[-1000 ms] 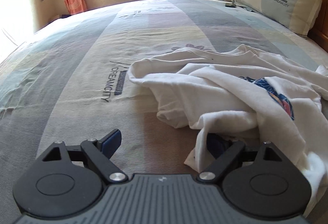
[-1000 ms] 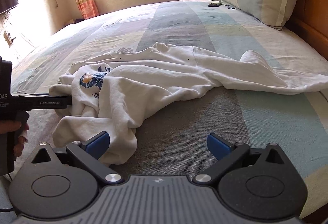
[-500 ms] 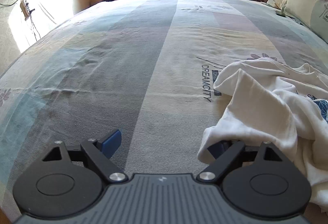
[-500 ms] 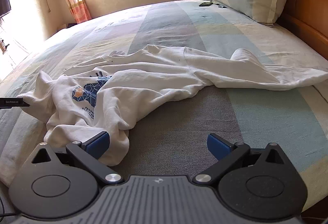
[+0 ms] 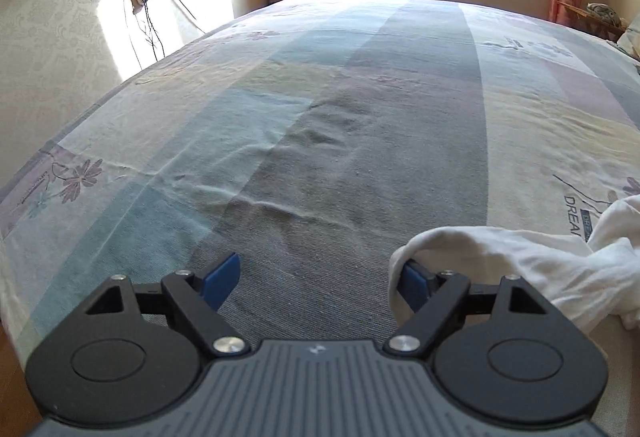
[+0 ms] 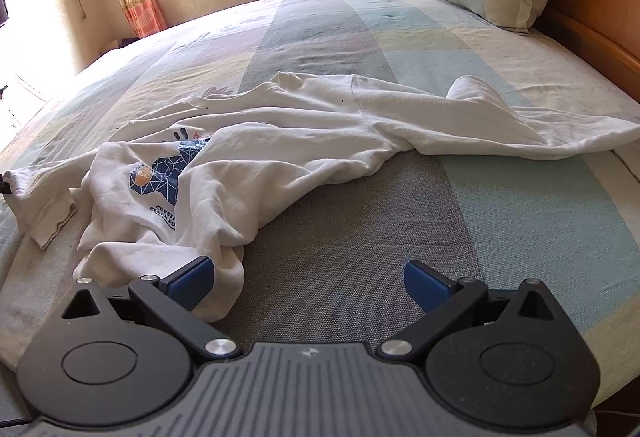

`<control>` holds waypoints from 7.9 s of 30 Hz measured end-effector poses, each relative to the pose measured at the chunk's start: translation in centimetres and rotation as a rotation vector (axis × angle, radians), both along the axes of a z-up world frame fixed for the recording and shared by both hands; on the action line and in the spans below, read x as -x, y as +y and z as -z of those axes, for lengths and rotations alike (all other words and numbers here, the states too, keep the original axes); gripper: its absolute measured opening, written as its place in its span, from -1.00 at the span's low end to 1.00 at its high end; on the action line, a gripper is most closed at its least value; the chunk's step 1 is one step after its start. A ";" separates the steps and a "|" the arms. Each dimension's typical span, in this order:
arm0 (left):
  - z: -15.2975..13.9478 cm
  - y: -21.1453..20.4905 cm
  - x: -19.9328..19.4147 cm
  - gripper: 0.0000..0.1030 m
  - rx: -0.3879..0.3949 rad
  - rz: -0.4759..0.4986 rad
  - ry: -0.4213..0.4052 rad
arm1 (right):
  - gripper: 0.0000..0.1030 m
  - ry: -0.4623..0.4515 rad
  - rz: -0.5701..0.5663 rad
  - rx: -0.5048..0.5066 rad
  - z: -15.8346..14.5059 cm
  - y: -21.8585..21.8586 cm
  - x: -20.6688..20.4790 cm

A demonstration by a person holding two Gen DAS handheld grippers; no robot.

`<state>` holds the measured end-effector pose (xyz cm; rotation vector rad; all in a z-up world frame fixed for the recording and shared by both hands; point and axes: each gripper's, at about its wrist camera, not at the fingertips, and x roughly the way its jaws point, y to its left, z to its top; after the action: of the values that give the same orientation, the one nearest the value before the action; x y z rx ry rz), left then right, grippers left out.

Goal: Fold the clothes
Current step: 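Move the left gripper to the cuff of a sweatshirt sleeve, then close the left gripper on the sleeve cuff and pull it outward, then lay the sleeve flat on the bed and open the left gripper, then move the left gripper to the sweatshirt hem and close on it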

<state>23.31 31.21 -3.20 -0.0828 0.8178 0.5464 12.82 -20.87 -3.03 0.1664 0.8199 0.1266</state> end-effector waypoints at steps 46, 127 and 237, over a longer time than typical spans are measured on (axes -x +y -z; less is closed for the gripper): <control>4.3 -5.5 -1.6 0.75 -0.088 0.197 0.091 | 1.00 0.029 -0.048 0.040 -0.3 3.3 1.2; 5.6 13.0 5.4 -0.90 0.724 -0.291 -0.402 | 1.00 0.017 -0.079 0.086 -0.5 6.7 0.0; 2.6 -15.6 -18.3 -0.99 0.089 0.679 -0.046 | 1.00 -0.115 -0.106 0.065 0.5 3.0 -3.3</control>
<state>41.56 15.57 -5.82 0.1008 0.7687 -0.1317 16.12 -17.86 -3.49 0.0535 0.7168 0.2069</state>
